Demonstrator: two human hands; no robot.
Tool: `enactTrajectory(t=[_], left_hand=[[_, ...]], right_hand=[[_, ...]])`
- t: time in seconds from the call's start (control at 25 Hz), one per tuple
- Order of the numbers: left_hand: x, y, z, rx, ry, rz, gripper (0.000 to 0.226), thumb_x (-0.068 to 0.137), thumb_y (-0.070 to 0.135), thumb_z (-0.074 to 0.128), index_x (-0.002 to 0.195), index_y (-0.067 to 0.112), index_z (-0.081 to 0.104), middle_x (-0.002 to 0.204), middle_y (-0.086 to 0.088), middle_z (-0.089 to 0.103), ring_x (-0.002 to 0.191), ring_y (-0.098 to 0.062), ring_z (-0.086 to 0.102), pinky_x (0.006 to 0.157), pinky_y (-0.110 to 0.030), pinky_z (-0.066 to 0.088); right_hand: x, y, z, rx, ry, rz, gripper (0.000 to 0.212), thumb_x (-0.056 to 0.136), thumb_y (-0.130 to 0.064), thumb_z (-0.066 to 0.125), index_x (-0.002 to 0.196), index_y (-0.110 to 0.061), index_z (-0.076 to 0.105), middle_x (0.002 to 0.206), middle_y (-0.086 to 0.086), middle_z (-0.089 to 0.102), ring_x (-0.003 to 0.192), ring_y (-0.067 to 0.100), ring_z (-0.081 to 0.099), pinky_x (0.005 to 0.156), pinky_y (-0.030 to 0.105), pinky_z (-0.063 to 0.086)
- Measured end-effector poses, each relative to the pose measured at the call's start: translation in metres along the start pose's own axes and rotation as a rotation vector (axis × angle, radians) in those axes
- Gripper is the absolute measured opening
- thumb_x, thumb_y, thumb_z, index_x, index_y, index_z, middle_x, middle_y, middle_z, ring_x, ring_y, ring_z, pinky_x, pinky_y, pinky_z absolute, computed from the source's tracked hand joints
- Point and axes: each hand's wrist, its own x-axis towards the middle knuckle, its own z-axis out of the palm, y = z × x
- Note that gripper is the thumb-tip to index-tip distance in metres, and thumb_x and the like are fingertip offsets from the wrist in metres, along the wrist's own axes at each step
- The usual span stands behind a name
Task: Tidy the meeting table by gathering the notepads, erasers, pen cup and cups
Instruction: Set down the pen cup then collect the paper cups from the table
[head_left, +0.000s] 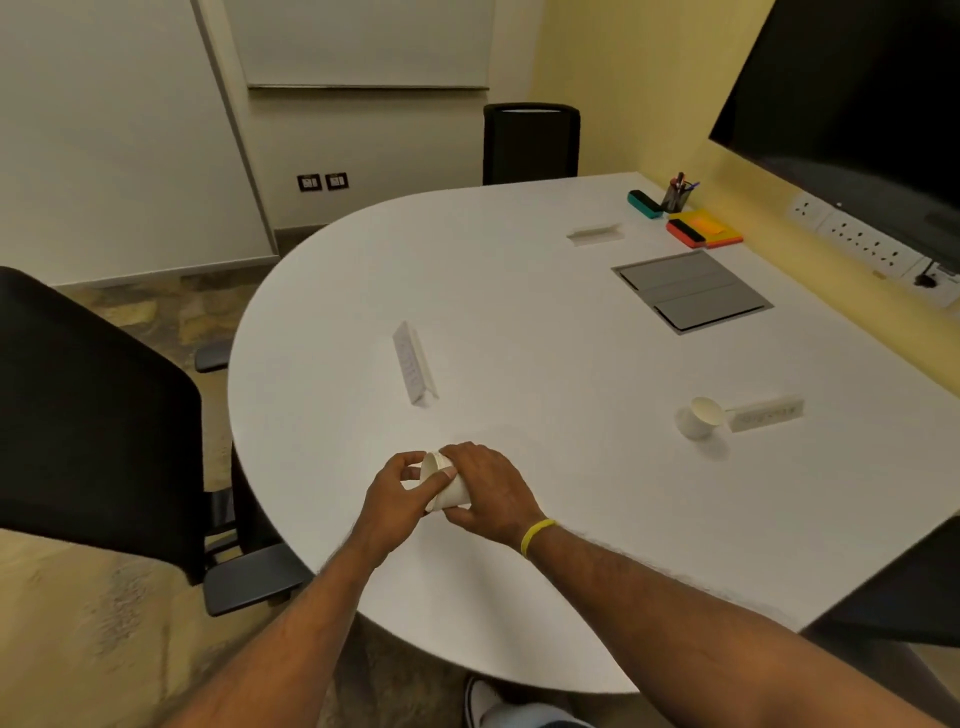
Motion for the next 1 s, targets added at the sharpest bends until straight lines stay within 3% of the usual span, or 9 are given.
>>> enactTrajectory(t=[0.24,0.48,0.6,0.68,0.88,1.0], left_hand=[[0.019,-0.003,-0.052,-0.01,0.097,-0.023,0.051,0.082,0.039,0.075,0.125,0.023,0.054,0.114,-0.001,0.059,0.103,-0.021,0.063,0.076,-0.034,0.061],[0.061,-0.006,-0.111,0.013,0.187,-0.091,0.046,0.082,0.038,0.075,0.121,0.026,0.053,0.115,-0.003,0.059,0.104,-0.022,0.062,0.068,-0.029,0.058],[0.085,-0.008,-0.126,0.085,0.194,-0.135,0.046,0.082,0.039,0.074,0.12,0.027,0.052,0.114,-0.001,0.059,0.102,-0.02,0.062,0.066,-0.027,0.057],[0.098,-0.01,-0.13,0.106,0.202,-0.168,0.048,0.082,0.038,0.074,0.123,0.024,0.052,0.115,-0.003,0.058,0.102,-0.021,0.062,0.068,-0.03,0.057],[0.12,-0.011,-0.133,0.19,0.177,-0.218,0.054,0.084,0.037,0.073,0.13,0.02,0.051,0.118,-0.005,0.057,0.104,-0.025,0.062,0.085,-0.044,0.058],[0.132,-0.009,-0.136,0.242,0.157,-0.228,0.058,0.085,0.039,0.072,0.134,0.02,0.049,0.121,-0.005,0.056,0.106,-0.025,0.061,0.088,-0.044,0.057]], right_hand=[[0.025,0.012,0.009,0.027,0.003,0.112,0.061,0.069,-0.028,0.078,0.125,-0.015,0.056,0.114,0.003,0.06,0.099,0.025,0.058,0.085,0.04,0.05],[0.066,0.049,0.045,0.347,0.051,0.574,0.074,0.068,-0.028,0.085,0.13,-0.018,0.048,0.123,0.002,0.051,0.112,0.023,0.047,0.097,0.036,0.043],[0.096,0.067,0.069,0.583,0.091,0.756,0.071,0.066,-0.02,0.087,0.124,-0.02,0.045,0.112,-0.002,0.059,0.107,0.025,0.058,0.086,0.031,0.046],[0.112,0.076,0.084,0.676,0.134,0.845,0.071,0.065,-0.016,0.088,0.12,-0.021,0.043,0.107,-0.003,0.059,0.104,0.025,0.059,0.08,0.027,0.044],[0.139,0.088,0.109,0.728,0.211,0.898,0.076,0.06,-0.02,0.091,0.118,-0.021,0.044,0.112,0.0,0.061,0.1,0.022,0.059,0.085,0.033,0.049],[0.149,0.091,0.12,0.748,0.24,0.917,0.077,0.059,-0.022,0.092,0.118,-0.023,0.044,0.109,-0.004,0.062,0.098,0.021,0.059,0.084,0.033,0.05]])
